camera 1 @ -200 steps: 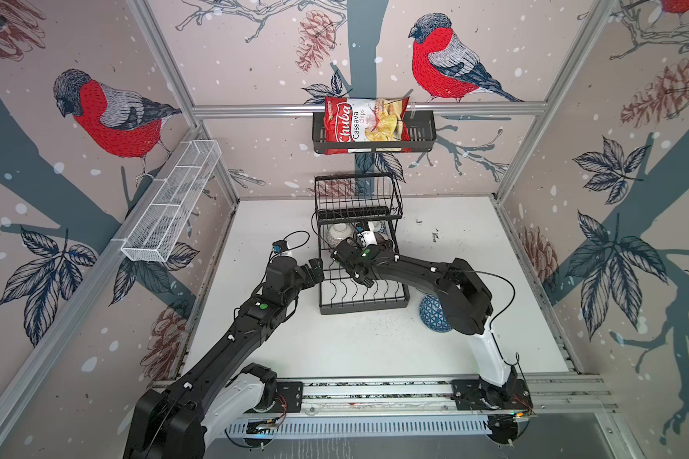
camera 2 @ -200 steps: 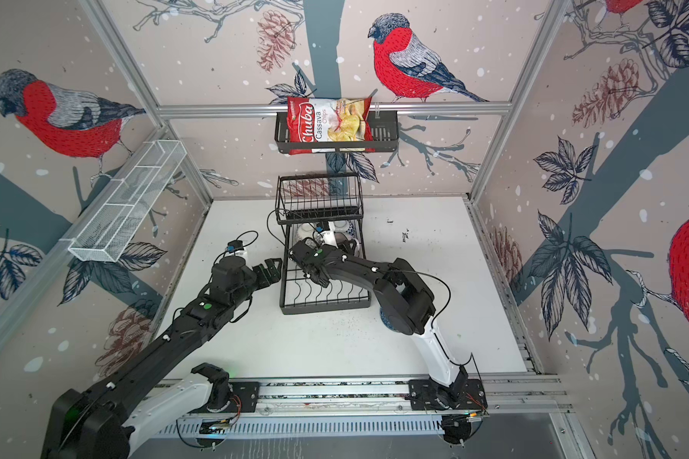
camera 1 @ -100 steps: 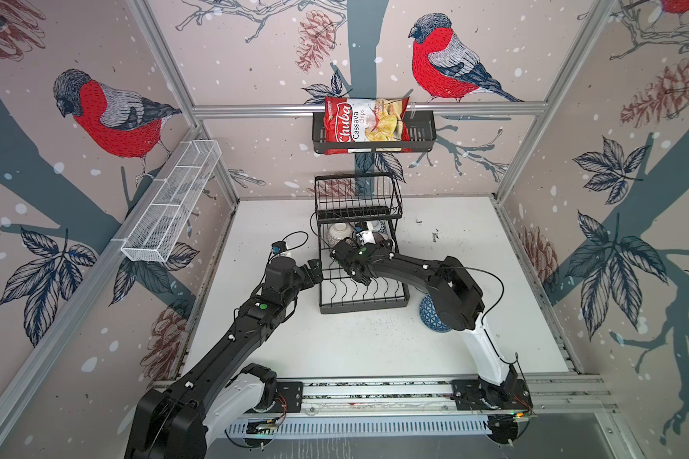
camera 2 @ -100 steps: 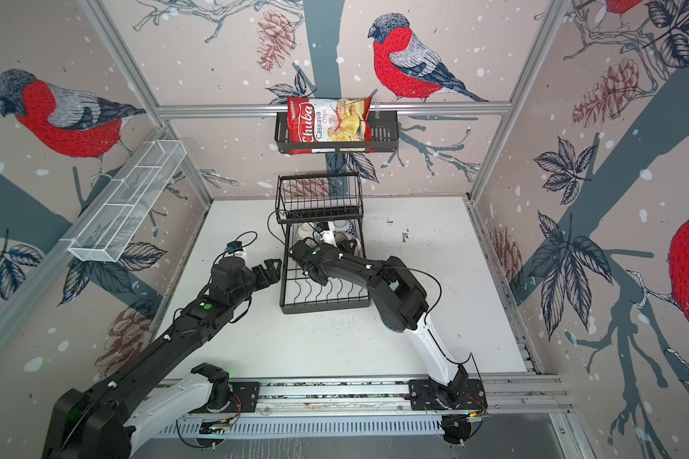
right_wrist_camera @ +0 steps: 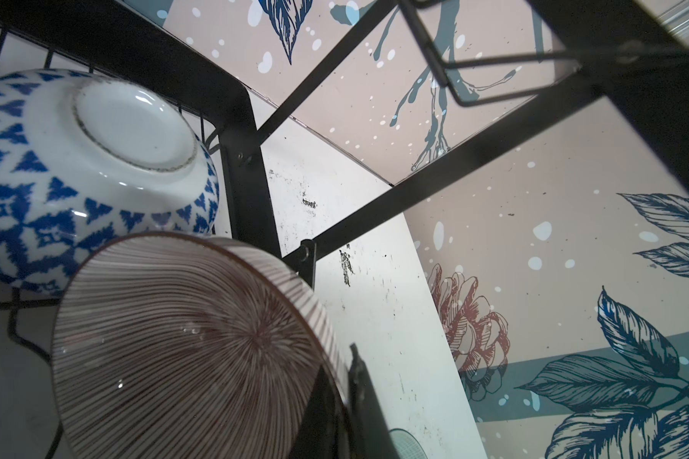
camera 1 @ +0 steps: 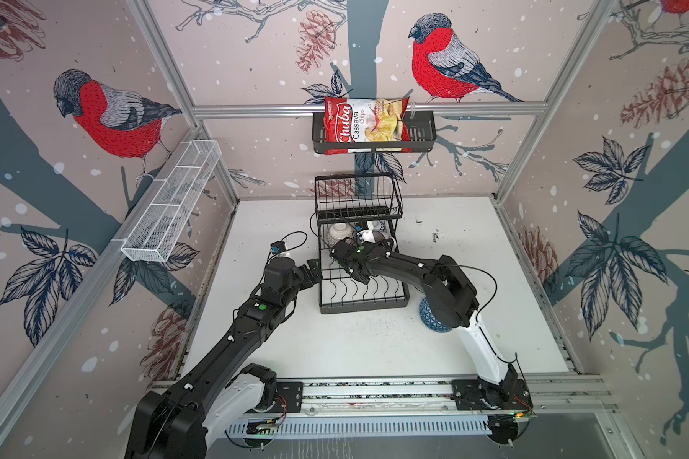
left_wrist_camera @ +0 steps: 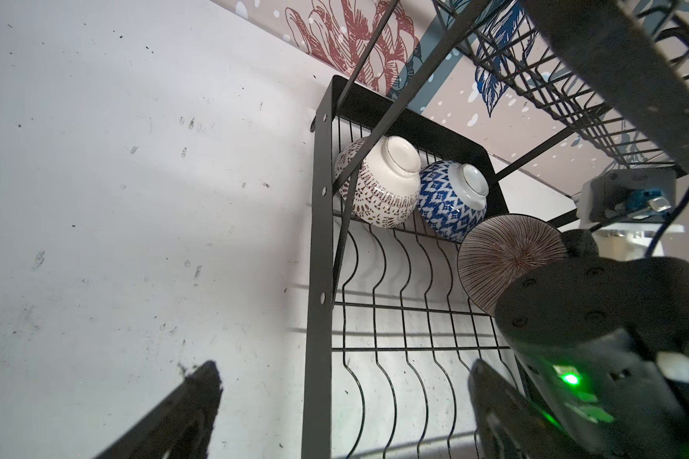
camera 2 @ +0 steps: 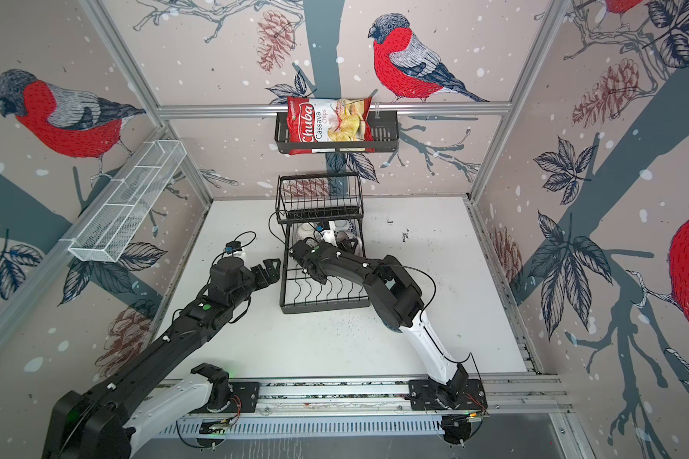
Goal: Load the bowls into the dish rack
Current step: 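Carry the pink-striped bowl over the lower rack tier with the right gripper, then lower the pink-striped bowl into the lower tier beside the blue bowl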
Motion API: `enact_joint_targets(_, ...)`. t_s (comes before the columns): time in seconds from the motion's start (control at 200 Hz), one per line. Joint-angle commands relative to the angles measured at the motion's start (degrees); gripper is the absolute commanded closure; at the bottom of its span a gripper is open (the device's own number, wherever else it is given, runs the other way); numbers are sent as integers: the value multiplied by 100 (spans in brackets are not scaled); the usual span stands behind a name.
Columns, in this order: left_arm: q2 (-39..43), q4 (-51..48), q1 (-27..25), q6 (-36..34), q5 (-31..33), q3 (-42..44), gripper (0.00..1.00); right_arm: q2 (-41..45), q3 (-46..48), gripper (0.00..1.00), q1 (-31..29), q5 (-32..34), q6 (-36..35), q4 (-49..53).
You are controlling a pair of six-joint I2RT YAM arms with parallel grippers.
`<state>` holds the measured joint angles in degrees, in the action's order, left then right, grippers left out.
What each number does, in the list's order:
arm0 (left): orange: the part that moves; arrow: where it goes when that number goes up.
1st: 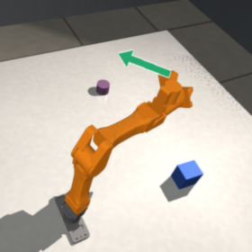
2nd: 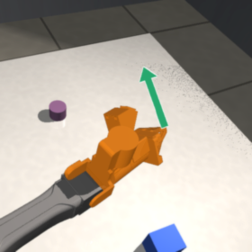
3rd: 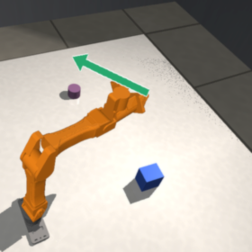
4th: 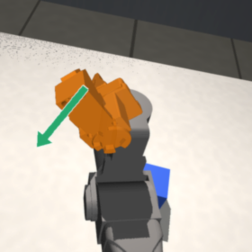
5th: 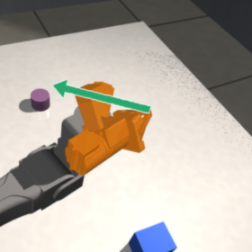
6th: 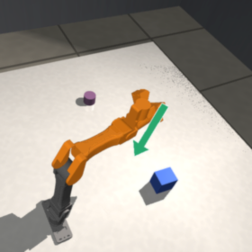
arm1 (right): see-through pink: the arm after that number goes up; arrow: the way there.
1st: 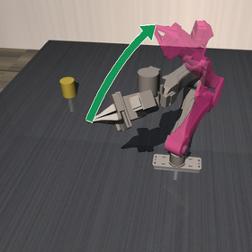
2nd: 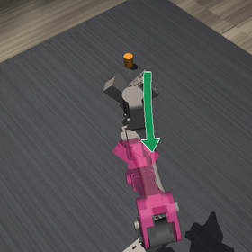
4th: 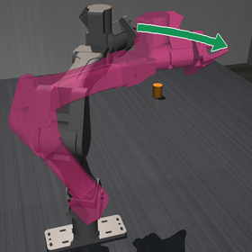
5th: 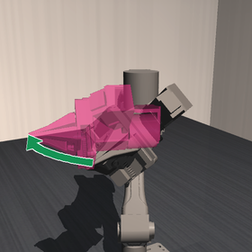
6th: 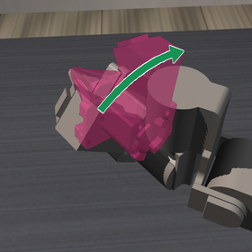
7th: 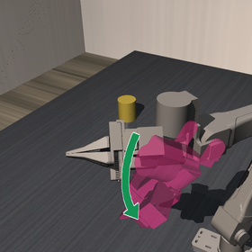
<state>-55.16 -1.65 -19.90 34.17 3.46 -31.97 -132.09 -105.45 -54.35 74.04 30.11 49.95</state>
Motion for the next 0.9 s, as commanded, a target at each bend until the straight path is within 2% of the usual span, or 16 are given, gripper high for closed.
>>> enact_joint_targets(0.0,5,271,21,-55,8,2,4,-66,-79,100,16,348,137,67)
enact_joint_targets(0.895,40,209,65,-104,7,1,4,-689,-422,100,-22,225,-174,-47)
